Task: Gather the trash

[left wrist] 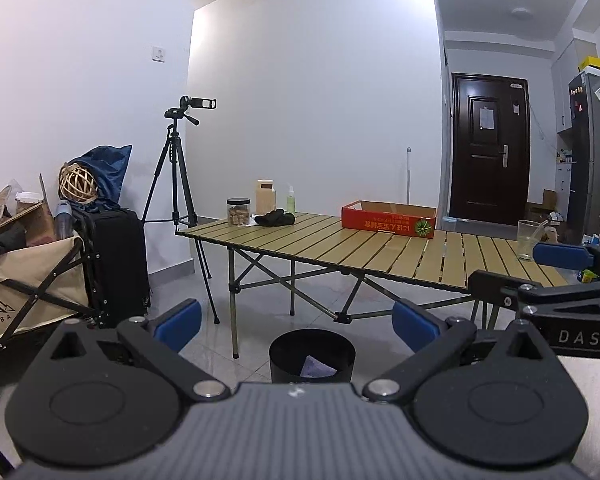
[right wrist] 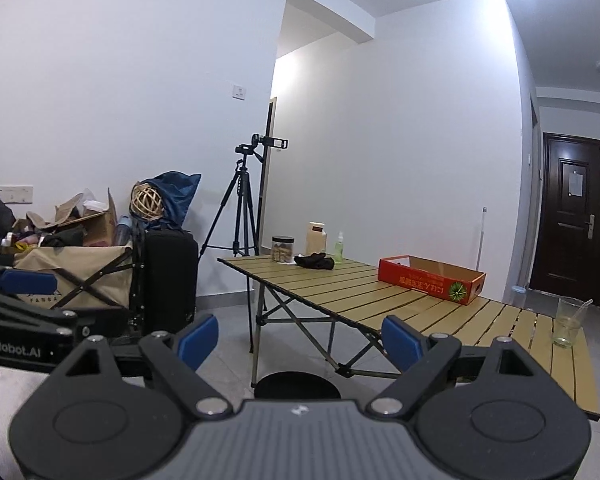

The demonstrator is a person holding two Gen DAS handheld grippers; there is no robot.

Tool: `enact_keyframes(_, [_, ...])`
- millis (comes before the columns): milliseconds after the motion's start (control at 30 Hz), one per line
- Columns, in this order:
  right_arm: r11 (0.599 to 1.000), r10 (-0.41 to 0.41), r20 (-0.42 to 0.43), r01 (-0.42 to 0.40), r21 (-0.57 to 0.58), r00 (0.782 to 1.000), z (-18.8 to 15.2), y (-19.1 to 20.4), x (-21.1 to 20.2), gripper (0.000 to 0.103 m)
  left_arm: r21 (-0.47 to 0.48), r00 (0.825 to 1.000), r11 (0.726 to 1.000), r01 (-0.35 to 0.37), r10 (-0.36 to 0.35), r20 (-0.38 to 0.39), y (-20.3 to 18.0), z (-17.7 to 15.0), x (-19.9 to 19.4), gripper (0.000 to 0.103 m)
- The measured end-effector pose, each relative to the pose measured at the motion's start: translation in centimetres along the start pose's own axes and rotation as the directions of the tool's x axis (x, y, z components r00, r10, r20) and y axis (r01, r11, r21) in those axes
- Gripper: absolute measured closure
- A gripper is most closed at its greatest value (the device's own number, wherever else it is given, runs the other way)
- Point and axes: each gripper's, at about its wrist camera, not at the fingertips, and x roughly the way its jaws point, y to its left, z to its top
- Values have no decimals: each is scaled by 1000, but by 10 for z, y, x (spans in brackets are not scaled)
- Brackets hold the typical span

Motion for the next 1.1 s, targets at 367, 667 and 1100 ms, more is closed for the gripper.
enact_keyframes(367, [1000, 23, 24, -23, 11, 999, -1, 15, -16, 7, -9, 1000, 1000, -16, 17, 14, 10, -3, -18, 0])
enact_keyframes(667, [1000, 23, 9, -23, -8, 1000, -4, 18, -15, 6, -9, 1000, 1000, -23, 24, 20, 13, -5, -23, 0])
enact_keyframes(1100, [1000, 7, -37, -7, 14, 999, -13, 12, -14, 5, 15, 998, 998, -57, 57, 2, 21, -12, -23, 0])
